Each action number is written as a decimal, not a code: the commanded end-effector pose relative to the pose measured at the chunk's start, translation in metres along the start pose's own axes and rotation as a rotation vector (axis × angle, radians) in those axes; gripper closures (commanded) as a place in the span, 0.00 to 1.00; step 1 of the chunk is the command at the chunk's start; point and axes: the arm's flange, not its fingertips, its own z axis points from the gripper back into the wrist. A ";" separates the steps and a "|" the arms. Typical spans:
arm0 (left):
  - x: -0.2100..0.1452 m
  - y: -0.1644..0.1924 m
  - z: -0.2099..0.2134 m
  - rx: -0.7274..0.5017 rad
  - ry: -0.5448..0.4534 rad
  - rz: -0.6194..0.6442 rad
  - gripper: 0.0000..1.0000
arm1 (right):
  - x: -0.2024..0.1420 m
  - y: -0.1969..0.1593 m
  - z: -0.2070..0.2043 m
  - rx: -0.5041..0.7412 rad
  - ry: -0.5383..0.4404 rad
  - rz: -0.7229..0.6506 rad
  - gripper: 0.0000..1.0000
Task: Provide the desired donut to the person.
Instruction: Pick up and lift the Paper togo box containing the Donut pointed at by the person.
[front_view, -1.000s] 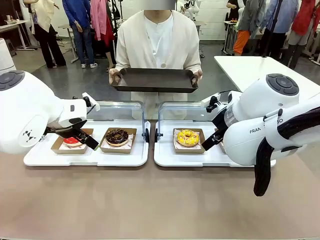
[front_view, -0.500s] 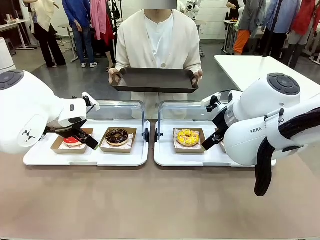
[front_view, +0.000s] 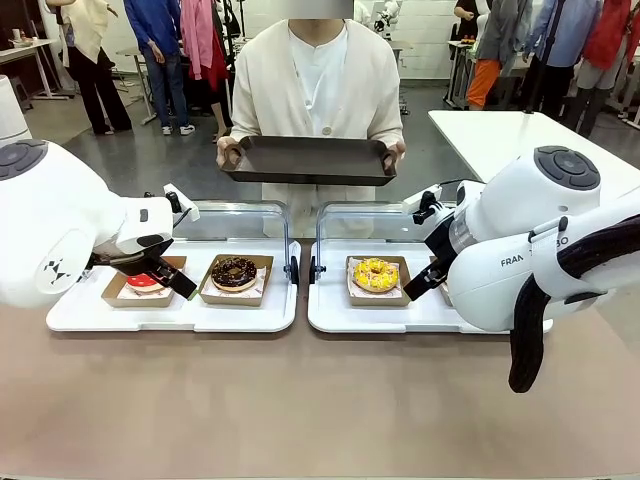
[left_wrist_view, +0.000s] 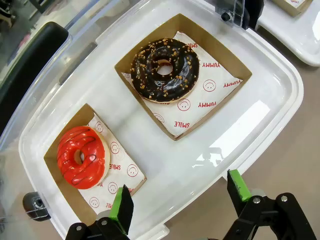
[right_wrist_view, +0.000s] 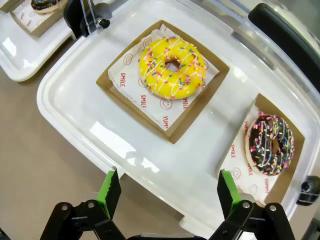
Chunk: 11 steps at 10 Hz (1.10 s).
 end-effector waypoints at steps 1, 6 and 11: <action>0.000 0.000 0.000 0.000 0.000 0.000 0.00 | 0.000 0.000 0.000 0.000 0.000 0.000 0.00; 0.003 -0.017 0.092 -0.084 0.101 -0.042 0.00 | -0.005 0.000 0.087 0.017 0.093 -0.096 0.00; -0.002 -0.019 0.189 0.012 0.115 -0.040 0.00 | -0.018 0.009 0.211 -0.026 0.101 -0.124 0.00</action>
